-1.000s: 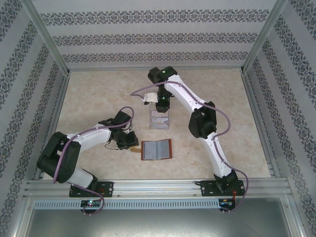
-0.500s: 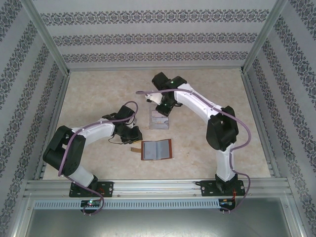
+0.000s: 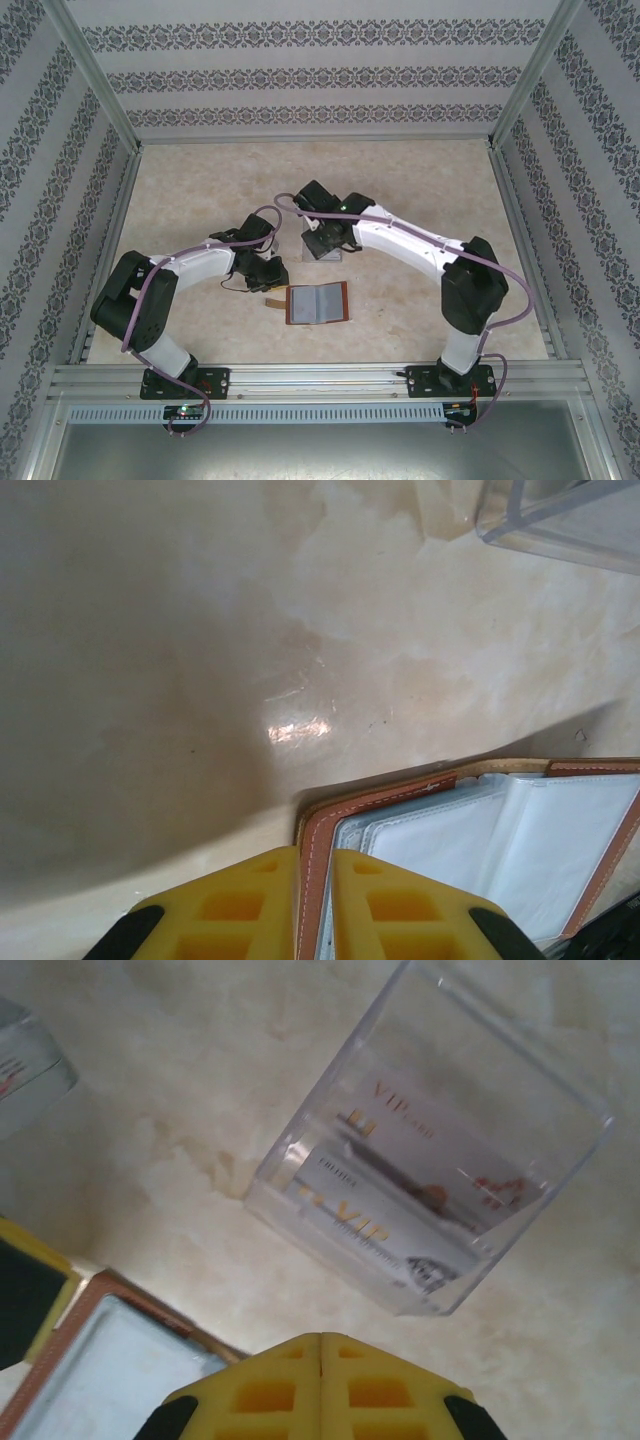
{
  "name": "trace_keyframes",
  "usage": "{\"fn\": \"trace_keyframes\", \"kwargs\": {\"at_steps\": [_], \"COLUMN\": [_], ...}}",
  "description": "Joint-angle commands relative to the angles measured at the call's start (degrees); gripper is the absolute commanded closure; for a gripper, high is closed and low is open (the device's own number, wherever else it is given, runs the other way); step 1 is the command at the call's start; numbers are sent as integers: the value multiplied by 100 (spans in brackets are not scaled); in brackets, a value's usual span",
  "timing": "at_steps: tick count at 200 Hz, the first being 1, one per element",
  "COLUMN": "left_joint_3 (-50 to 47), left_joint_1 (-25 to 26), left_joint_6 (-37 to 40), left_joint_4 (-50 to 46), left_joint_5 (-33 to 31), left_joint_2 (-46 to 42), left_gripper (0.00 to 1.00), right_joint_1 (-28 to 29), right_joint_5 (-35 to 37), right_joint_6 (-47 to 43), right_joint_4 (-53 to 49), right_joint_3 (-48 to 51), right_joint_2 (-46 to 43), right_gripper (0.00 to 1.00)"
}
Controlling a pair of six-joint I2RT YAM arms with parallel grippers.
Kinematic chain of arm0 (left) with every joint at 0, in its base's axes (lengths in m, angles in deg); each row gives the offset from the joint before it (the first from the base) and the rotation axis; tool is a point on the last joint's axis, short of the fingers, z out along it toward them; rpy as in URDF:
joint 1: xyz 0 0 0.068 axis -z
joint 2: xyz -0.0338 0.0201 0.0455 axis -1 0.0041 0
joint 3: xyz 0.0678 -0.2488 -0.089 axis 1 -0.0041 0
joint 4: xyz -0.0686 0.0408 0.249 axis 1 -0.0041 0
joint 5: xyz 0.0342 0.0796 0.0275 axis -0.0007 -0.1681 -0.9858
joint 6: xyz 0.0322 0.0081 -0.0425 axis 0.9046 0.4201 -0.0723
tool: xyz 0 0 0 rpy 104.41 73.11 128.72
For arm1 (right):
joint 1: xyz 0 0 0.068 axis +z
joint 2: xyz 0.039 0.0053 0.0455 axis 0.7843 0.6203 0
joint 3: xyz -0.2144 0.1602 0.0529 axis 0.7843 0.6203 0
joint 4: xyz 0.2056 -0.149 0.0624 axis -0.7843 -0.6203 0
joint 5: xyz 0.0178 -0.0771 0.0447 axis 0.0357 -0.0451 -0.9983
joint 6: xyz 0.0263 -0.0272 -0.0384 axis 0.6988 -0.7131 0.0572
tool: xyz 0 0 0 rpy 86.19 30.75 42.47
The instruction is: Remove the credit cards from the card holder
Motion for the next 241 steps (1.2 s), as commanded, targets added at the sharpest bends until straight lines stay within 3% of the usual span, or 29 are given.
{"fn": "trace_keyframes", "kwargs": {"at_steps": [1,35,118,174,241], "left_joint_3": [116,72,-183,-521,-642], "left_joint_1": [23,45,246,308,307], "left_joint_6": [160,181,72,-1,30], "left_joint_4": [50,54,273,379,410], "left_joint_5": [97,134,372,296,265], "left_joint_2": [-13,-49,-64,-135,-52], "left_gripper": [84,84,89,95,95], "right_joint_1": [59,63,222,230,291], "right_joint_5": [-126,58,-1573,-2168,-2668], "right_joint_6": [1072,2075,3537,4114,4264], "right_joint_4": [410,179,1881,2680,3056], "right_joint_3": [440,687,2024,2473,2485], "right_joint_2": [-406,-328,-553,-442,-57], "right_gripper": [100,100,100,100,94]}}
